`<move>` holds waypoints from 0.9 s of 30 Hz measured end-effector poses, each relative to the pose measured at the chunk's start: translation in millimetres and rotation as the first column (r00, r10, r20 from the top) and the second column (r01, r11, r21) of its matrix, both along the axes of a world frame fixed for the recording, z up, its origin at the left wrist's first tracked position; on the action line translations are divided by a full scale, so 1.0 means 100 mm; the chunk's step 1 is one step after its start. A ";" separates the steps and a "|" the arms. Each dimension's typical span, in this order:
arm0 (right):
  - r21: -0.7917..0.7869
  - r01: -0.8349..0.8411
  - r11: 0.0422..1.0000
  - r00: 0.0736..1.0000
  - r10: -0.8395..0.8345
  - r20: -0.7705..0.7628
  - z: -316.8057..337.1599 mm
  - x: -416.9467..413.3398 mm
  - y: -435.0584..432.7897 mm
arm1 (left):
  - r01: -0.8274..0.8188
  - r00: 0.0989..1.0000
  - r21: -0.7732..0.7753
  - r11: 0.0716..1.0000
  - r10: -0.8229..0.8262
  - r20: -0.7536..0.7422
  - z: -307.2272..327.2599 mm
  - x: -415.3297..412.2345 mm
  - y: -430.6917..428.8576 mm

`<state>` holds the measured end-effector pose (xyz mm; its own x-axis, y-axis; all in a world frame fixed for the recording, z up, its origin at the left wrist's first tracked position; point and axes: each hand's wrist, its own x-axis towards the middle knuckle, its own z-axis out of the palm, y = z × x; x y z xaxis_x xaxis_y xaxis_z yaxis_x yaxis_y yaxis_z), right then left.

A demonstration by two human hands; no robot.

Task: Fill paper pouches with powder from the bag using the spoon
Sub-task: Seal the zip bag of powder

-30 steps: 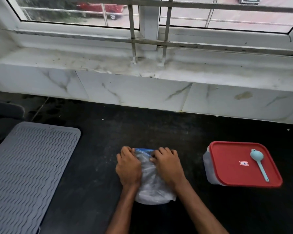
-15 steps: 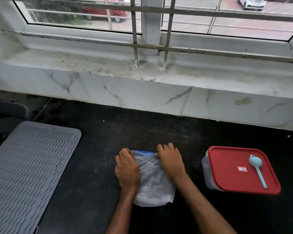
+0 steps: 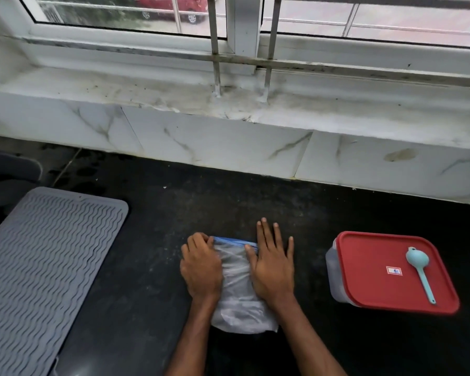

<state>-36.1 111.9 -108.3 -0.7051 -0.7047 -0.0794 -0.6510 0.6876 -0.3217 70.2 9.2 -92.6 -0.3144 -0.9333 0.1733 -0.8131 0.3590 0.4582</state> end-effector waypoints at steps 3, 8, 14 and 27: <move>0.019 -0.022 1.000 1.000 0.021 0.003 0.05 0.02 -0.02 | -0.012 0.970 -0.013 1.000 0.008 -0.244 0.15 0.13 -0.02; -0.106 -0.051 0.993 0.994 0.040 -0.106 0.29 0.23 -0.03 | 0.445 0.879 -0.124 0.887 -0.459 -0.131 0.08 0.36 0.35; -0.052 0.025 0.998 0.999 -0.026 -0.023 -0.03 0.61 0.31 | 0.474 0.866 0.070 0.878 -0.479 0.141 -0.29 0.41 0.51; -0.080 0.043 0.996 0.997 -0.047 -0.054 -0.01 0.33 0.26 | 0.446 0.832 0.046 0.894 -0.433 0.348 -0.22 0.25 0.43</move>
